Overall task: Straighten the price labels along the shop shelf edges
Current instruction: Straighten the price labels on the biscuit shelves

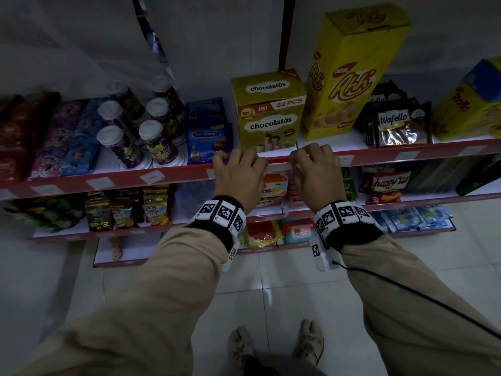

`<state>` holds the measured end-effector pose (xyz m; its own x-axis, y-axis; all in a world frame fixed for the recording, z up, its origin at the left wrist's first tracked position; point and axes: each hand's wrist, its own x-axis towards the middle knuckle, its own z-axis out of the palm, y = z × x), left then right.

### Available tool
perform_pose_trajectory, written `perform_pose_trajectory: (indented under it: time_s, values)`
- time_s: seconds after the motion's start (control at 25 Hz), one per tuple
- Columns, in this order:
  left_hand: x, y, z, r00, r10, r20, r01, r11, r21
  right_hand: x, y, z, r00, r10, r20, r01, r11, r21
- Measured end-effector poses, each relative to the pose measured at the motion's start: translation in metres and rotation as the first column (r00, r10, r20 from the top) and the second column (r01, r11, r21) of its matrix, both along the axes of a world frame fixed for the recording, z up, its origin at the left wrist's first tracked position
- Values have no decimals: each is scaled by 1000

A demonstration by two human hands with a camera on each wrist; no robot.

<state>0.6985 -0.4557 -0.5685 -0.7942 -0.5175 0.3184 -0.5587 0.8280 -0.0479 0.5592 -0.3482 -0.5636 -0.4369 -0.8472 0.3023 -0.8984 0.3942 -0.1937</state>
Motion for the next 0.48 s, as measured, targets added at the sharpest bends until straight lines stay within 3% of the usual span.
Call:
perform_pose_trajectory:
  time_s: [0.48]
  values:
    - [61,-21,9,983,131,128,-135,991,23,57,-31,3,996,87,23,-89,985,145]
